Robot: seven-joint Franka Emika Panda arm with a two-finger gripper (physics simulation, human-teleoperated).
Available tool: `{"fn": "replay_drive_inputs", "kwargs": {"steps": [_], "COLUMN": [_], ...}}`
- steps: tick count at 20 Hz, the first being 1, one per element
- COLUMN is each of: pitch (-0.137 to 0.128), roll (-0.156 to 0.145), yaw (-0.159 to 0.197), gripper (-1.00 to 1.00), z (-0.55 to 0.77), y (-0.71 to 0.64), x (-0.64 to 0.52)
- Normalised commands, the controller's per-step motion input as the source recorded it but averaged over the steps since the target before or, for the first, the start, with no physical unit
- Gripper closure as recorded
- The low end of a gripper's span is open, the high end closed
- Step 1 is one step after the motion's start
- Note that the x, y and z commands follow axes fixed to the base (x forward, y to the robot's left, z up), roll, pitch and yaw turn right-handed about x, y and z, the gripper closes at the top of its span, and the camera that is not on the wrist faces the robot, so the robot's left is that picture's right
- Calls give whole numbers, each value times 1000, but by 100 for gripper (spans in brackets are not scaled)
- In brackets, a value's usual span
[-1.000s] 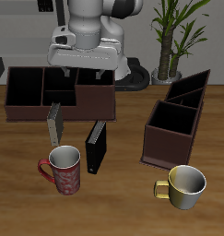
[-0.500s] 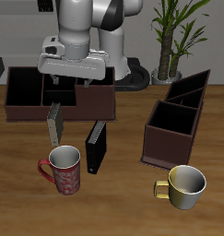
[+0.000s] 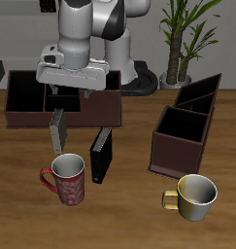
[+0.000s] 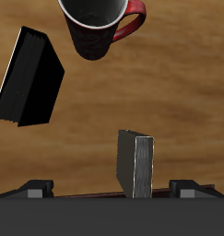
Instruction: Place the yellow book into the back desk caddy's right compartment
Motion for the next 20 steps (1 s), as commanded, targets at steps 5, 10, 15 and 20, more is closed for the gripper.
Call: {"fn": "replay_drive_inputs", "kwargs": {"steps": [5,10,15,20], "pitch": [-19,-4,7,20], "roll": [13,31,46,25], "yaw": [-6,-14,18,11], "gripper": [-100,-100,-100,-100], "z": [-117,-122,-156,-182], "y": [-62,-100,-99,-238], "x": [12,11,4,74]}}
